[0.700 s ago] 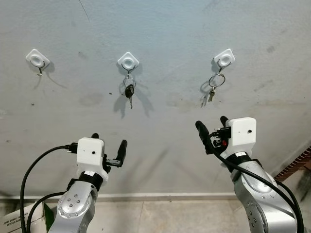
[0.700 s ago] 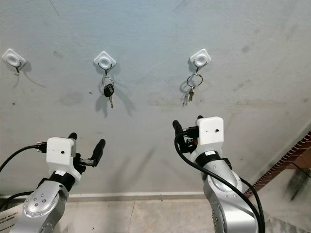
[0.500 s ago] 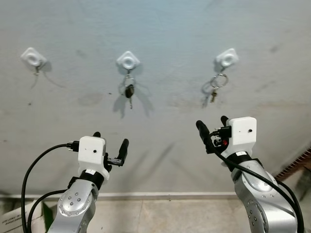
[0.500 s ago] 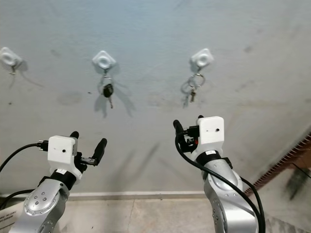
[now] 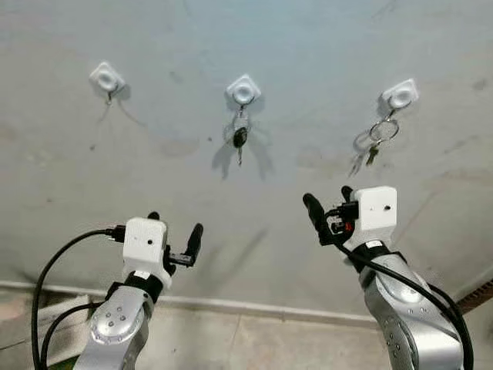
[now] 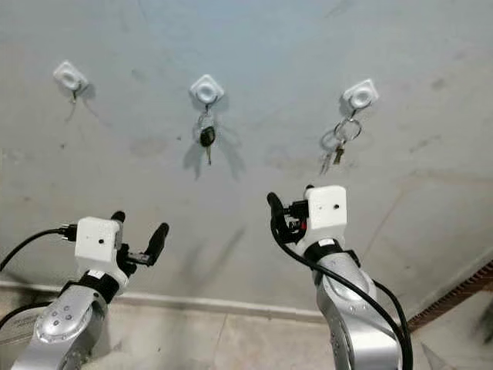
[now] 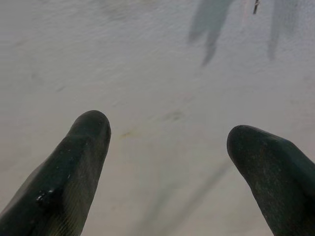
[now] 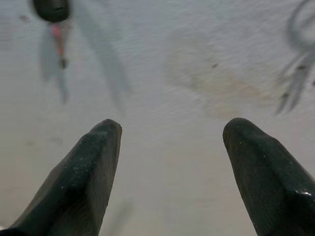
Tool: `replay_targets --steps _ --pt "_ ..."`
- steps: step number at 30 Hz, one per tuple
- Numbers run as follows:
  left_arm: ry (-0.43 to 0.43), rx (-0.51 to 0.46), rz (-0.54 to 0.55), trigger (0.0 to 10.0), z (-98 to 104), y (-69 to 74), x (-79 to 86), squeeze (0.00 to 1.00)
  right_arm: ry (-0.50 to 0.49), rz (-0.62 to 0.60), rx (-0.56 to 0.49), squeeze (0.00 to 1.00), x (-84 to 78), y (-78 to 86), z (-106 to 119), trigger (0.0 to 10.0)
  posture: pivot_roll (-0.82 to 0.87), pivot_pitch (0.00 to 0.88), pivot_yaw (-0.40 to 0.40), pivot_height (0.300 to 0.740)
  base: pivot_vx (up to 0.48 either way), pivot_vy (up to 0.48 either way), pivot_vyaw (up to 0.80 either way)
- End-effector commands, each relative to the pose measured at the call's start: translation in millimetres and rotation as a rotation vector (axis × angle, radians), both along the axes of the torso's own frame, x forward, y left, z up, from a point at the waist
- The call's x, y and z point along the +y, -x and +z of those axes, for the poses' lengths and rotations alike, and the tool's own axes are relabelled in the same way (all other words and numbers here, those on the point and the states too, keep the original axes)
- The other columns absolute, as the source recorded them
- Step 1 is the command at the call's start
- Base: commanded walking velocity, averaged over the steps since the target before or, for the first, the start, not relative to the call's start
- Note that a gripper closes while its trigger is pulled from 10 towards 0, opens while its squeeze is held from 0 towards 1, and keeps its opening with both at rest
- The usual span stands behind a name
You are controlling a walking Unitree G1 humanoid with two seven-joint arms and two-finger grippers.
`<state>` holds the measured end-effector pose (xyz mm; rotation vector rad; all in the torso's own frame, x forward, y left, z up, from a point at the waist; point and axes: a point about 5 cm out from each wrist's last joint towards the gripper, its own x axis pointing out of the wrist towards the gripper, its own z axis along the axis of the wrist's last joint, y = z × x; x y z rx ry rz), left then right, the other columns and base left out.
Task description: Hang keys on a hook
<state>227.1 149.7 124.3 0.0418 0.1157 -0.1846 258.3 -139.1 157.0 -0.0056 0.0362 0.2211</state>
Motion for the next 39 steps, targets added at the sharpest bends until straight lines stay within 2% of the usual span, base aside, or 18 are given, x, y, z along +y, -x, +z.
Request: replay_targets --steps 1,39 --pt "-0.004 0.002 -0.009 10.0 1.0 -0.2 -1.4 0.0 -0.005 0.0 0.002 0.0 -0.1 -1.2 0.6 10.0 0.07 0.009 0.024 0.74 -0.274 0.0 0.0" --pt "-0.014 -0.011 -0.021 10.0 2.0 -8.0 -2.5 0.0 0.008 -0.02 0.005 0.0 -4.1 -6.5 0.2 10.0 0.06 0.014 0.023 0.74 -0.271 0.0 0.0"
